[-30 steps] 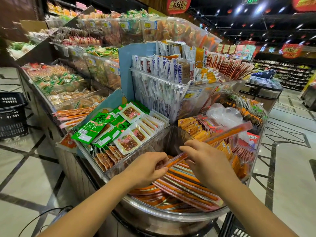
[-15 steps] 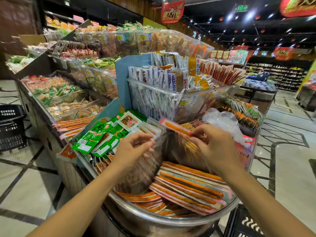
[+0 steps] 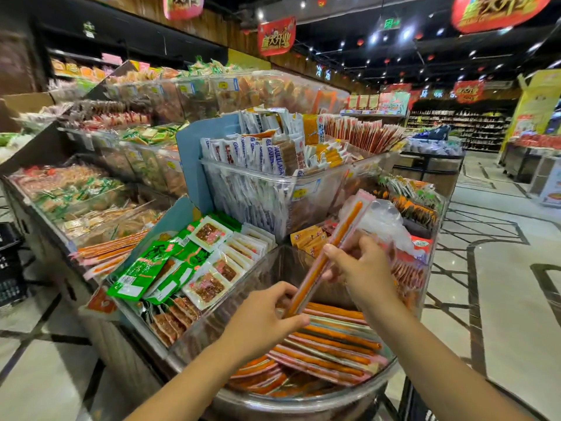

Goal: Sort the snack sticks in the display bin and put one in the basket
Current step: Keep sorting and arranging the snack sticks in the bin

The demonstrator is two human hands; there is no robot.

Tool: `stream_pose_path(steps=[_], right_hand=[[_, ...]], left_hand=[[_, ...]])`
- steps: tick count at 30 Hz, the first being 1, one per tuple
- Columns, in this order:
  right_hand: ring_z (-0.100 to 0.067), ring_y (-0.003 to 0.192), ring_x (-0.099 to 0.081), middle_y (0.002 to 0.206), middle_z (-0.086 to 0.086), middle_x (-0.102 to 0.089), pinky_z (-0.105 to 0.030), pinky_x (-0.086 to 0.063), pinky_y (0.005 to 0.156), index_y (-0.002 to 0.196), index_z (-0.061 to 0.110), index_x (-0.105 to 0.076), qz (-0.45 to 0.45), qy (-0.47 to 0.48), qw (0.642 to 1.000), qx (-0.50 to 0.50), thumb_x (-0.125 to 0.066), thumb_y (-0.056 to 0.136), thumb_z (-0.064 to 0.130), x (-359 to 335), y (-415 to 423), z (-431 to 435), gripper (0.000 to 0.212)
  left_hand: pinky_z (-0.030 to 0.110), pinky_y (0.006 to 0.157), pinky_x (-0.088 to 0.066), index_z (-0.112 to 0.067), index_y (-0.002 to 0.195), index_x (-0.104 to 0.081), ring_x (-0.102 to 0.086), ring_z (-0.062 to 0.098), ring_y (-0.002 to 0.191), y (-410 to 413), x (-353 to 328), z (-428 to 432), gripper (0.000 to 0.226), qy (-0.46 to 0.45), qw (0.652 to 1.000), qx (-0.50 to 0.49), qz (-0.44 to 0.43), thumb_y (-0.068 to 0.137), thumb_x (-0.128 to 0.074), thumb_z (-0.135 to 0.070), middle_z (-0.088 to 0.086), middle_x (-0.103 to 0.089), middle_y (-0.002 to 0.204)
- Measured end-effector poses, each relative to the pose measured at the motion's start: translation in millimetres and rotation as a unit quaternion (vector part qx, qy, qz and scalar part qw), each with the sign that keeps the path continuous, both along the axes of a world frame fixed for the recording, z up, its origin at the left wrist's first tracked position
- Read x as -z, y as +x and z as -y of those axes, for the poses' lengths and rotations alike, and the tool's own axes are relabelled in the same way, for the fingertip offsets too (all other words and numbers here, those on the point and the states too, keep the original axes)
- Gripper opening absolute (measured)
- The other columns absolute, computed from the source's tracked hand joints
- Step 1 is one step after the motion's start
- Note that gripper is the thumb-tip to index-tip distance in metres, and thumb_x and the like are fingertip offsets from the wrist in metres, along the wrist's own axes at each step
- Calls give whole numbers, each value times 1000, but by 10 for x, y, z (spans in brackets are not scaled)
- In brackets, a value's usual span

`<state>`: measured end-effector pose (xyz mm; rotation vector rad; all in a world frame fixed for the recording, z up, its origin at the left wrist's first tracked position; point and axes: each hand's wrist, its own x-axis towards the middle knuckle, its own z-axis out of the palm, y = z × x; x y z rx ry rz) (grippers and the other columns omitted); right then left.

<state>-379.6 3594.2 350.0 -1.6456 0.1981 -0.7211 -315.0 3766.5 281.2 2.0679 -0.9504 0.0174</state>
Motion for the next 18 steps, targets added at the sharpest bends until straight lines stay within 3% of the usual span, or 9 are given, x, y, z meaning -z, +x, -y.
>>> stream_pose_path(steps=[2, 4, 7, 8, 11, 12, 16, 18], right_hand=[[-25, 54, -67, 81, -25, -69, -28, -54, 49, 96, 0, -53, -10, 1, 1000, -1, -67, 96, 14, 58, -15, 23, 20], [-30, 62, -70, 88, -20, -70, -38, -57, 54, 94, 16, -55, -27, -30, 999, 33, -70, 93, 32, 135, -15, 105, 22], [-28, 74, -69, 92, -9, -69, -50, -59, 69, 97, 36, -53, -38, -79, 992, 90, -71, 84, 54, 164, -70, 269, 29], [-21, 80, -69, 93, -3, -67, -46, -58, 74, 104, 37, -53, -26, -101, 989, 102, -71, 85, 51, 173, -94, 323, 30], [5, 88, -60, 95, 15, -61, -14, -46, 77, 110, 29, -53, -6, -191, 974, 122, -76, 89, 24, 237, -199, 414, 31], [5, 88, -59, 94, 17, -60, -13, -43, 76, 106, 29, -54, -13, -227, 965, 131, -77, 88, 23, 279, -227, 433, 29], [-12, 89, -56, 93, 10, -56, -37, -50, 81, 92, 26, -57, -51, -357, 921, 150, -73, 90, 29, 520, -248, 547, 17], [-10, 89, -54, 96, 10, -53, -31, -51, 78, 94, 26, -58, -73, -406, 900, 138, -69, 92, 37, 572, -259, 572, 16]], left_hand=[[21, 61, -43, -35, 104, -60, -58, 1, 71, 46, 34, 35, 24, 61, 994, -28, 82, 87, -71, -49, -13, -62, 80], [29, 67, -47, -34, 98, -54, -56, 6, 76, 98, 81, 61, 18, 109, 982, -37, 150, 92, -64, -47, -12, -56, 82], [31, 69, -47, -32, 99, -54, -56, 11, 82, 167, 146, 77, 12, 152, 970, -27, 189, 96, -56, -44, -10, -54, 87], [32, 68, -47, -32, 97, -55, -56, 12, 83, 199, 173, 79, 11, 165, 966, -27, 195, 97, -54, -43, -9, -55, 87], [31, 69, -49, -34, 98, -56, -57, 11, 87, 295, 246, 116, 10, 196, 958, -36, 206, 97, -51, -42, -11, -59, 90], [32, 70, -49, -34, 101, -56, -57, 12, 91, 323, 257, 141, 10, 205, 954, -42, 214, 98, -49, -41, -11, -61, 92], [33, 66, -43, -32, 109, -56, -56, 17, 97, 439, 278, 268, 15, 235, 940, -78, 234, 101, -43, -35, -8, -65, 97], [33, 64, -42, -30, 109, -55, -56, 18, 96, 494, 280, 343, 15, 248, 934, -100, 238, 101, -43, -34, -6, -65, 95]])
